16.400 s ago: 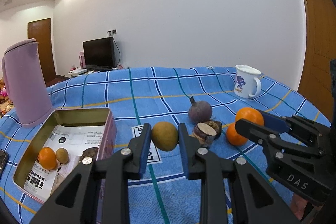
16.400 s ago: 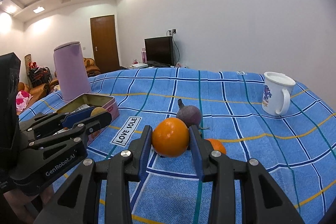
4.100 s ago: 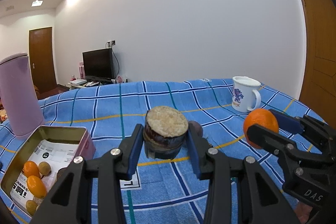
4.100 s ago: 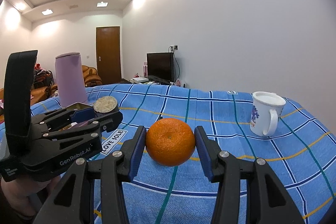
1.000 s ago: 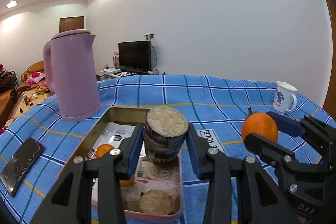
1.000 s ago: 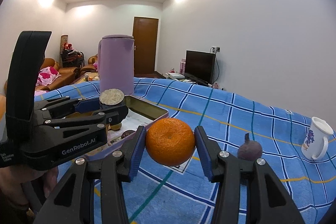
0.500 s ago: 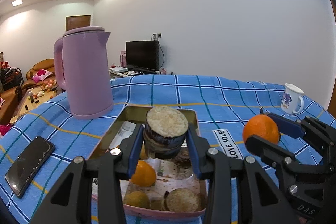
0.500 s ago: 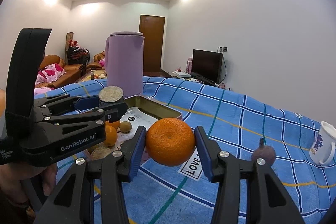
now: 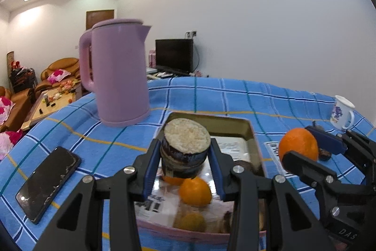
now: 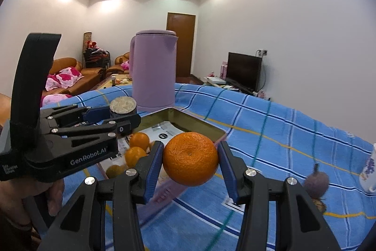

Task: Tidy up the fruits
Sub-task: 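Open the left gripper over the tin while the right releases the orange into it, then move both open grippers back to the purple and brown fruits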

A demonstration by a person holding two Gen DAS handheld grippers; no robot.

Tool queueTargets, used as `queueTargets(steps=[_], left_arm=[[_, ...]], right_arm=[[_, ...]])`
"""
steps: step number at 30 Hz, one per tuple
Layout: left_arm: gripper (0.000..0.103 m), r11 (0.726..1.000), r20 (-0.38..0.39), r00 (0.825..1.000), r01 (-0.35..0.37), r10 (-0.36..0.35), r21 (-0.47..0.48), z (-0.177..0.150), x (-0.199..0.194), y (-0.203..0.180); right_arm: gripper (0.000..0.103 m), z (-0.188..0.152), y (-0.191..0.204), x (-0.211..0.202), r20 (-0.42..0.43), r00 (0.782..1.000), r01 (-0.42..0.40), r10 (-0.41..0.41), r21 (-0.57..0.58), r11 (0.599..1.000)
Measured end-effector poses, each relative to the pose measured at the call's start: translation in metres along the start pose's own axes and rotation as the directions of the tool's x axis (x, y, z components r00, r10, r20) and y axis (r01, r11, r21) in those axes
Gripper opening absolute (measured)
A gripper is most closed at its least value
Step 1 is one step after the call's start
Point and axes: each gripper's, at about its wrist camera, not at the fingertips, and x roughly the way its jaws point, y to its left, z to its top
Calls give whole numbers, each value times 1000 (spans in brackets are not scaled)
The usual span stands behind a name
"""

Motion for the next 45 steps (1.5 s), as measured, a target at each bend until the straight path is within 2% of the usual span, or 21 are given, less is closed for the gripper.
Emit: queueTargets(steps=[5, 9, 13, 15, 16, 17, 18, 20, 21, 27, 29, 32, 34, 36, 39, 41, 45], left_arm=[[42, 999, -58, 998, -36, 35, -24, -1, 10, 17], [42, 998, -109, 993, -37, 32, -41, -4, 18, 26], [44, 998, -108, 993, -52, 49, -29, -4, 17, 27], [48, 998, -101, 993, -62, 59, -25, -5, 14, 26], [55, 998, -98, 994, -55, 52, -24, -5, 13, 25], [57, 998, -93, 994, -61, 59, -18, -6, 11, 24], [58, 997, -83, 994, -71, 69, -15, -6, 9, 24], [75, 996, -70, 994, -85, 83, -25, -6, 6, 25], [78, 995, -64, 994, -92, 90, -30, -5, 4, 25], [81, 998, -30, 998, -53, 52, -23, 4, -9, 5], [88, 1000, -23, 999, -25, 25, -4, 6, -12, -10], [92, 999, -27, 999, 33, -33, 12, 11, -13, -36], [93, 997, -45, 996, 78, -77, 15, 13, -11, -51], [93, 993, -63, 992, 114, -112, 21, 16, -8, -68], [93, 987, -90, 984, 158, -155, 34, 20, -1, -90], [94, 985, -101, 982, 165, -159, 58, 24, 6, -104], [94, 981, -139, 976, 180, -168, 78, 27, 19, -124]], right_arm=[[49, 6, 13, 20, -40, 998, -49, 48, -14, 999], [49, 7, 22, 36, -85, 994, -78, 75, -30, 996], [50, 8, 26, 45, -120, 987, -115, 111, -31, 993], [50, 8, 28, 48, -140, 982, -132, 126, -37, 991], [53, 8, 30, 48, -140, 982, -131, 124, -43, 990], [56, 7, 31, 47, -134, 983, -130, 122, -50, 990], [59, 7, 31, 45, -125, 986, -117, 110, -53, 992], [66, 8, 28, 41, -112, 990, -95, 90, -44, 994], [66, 8, 25, 38, -107, 990, -96, 92, -32, 995], [66, 11, -2, 4, -76, 997, -3, 2, -20, 1000], [66, 9, -21, -11, -76, 996, 47, -47, -2, 999], [66, 1, -59, -28, -114, 981, 161, -157, 23, 987], [66, -8, -88, -34, -150, 958, 251, -243, 35, 967], [66, -17, -113, -39, -194, 940, 300, -281, 77, 951], [66, -30, -144, -39, -262, 920, 336, -292, 141, 931], [66, -37, -156, -34, -306, 907, 349, -289, 162, 923], [66, -48, -166, -22, -345, 911, 311, -227, 214, 926]])
